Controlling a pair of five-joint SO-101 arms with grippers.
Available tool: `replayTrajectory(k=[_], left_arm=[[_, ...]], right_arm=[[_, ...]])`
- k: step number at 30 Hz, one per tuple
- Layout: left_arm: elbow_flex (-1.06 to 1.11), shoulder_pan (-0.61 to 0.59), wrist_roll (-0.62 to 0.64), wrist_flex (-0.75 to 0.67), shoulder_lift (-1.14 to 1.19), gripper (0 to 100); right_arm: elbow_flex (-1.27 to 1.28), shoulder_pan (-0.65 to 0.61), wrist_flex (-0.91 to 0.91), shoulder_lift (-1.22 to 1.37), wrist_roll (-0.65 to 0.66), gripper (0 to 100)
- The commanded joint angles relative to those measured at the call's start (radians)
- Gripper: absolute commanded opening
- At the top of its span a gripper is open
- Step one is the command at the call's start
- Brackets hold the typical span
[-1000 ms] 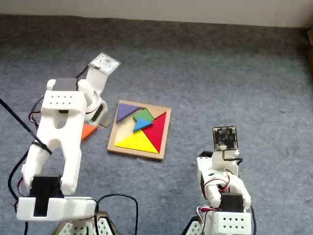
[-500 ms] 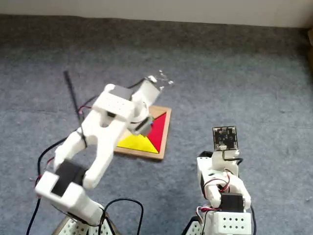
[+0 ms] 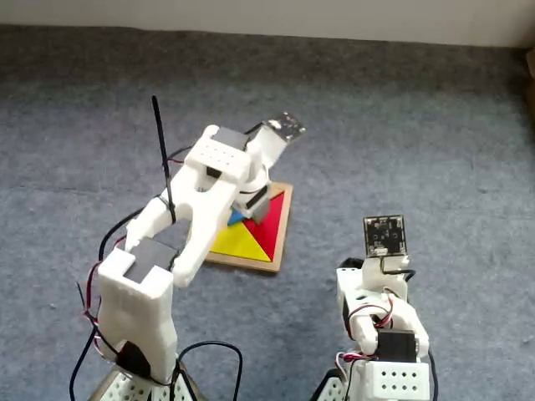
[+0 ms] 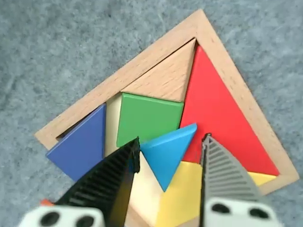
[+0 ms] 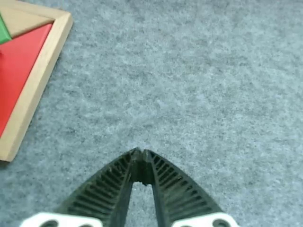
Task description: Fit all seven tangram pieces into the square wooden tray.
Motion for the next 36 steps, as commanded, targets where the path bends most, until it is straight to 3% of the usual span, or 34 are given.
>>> replayTrajectory(k=[1,8,24,36], left_arm=[[-0.044,0.016,0.011,0.014,-0.047,17],[-0.042,0.039,0.057,0.087,-0.13,19],[0.013,0.03,0.054,0.077,0.03,19],[0.021,-0.059,0.055,0.072,0.039,19]], right_arm=[[0.147,0.013,-0.002,-0.015,-0.006,0.5],[0.147,0.013,-0.002,-0.015,-0.006,0.5],[0.147,0.013,-0.002,-0.015,-0.006,0.5],[0.147,0.013,-0.002,-0.015,-0.006,0.5]])
